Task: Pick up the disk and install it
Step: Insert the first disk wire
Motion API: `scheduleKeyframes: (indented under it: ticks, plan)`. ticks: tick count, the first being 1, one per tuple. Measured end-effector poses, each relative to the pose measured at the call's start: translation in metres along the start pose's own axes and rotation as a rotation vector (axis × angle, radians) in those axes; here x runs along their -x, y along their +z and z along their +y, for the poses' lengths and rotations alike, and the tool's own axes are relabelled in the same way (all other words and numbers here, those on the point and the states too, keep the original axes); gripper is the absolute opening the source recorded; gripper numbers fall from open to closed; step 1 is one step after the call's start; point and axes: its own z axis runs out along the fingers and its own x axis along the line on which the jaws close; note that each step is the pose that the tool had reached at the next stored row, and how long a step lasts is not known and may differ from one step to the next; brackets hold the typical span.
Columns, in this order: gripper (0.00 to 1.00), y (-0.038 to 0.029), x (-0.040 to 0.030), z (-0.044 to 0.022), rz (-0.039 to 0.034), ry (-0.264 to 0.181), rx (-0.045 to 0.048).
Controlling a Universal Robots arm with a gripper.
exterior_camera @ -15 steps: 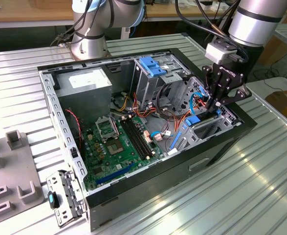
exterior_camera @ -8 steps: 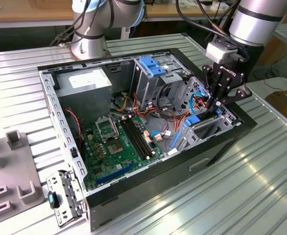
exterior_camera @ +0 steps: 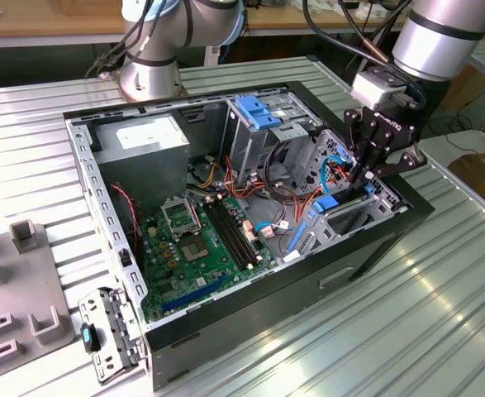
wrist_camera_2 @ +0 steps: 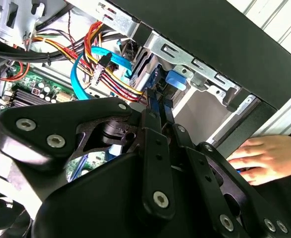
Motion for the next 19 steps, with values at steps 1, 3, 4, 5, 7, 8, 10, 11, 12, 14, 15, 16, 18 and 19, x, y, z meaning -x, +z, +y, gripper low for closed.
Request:
scheduleKeyframes:
  ticks: [1,3,4,5,7,8,10,11,12,14,15,16,18,19]
  plan:
    - [0.16,0.0,-0.0004,0.0,-0.0064,0.0,0.0]
    - [0.16,0.0001,-0.002,0.0,-0.0228,0.001,0.0]
    - [0.16,0.0,-0.0022,0.0,-0.0236,0.001,0.0]
    - [0.16,0.0001,-0.0025,0.0,-0.0239,0.001,0.0]
    - [0.16,0.0002,-0.004,0.0,-0.0238,0.001,0.0]
    - [0.16,0.0002,-0.004,0.0,-0.0239,0.001,0.0]
    - [0.16,0.0004,-0.0041,0.0,-0.0241,0.001,0.0]
    - [0.16,0.0004,-0.0042,0.0,-0.0241,0.001,0.0]
    - [0.16,0.0005,-0.0042,0.0,-0.0238,0.001,0.0]
    - [0.16,0.001,-0.0042,0.0,-0.0239,0.001,0.0]
    - [0.16,0.0012,-0.0042,0.0,-0.024,0.001,0.0]
    - [0.16,0.0013,-0.0042,0.0,-0.0239,0.001,0.0]
    - [0.16,0.0019,-0.0043,0.0002,-0.0241,0.001,0.0]
    - [0.16,0.002,-0.0043,0.0002,-0.0241,0.001,0.0]
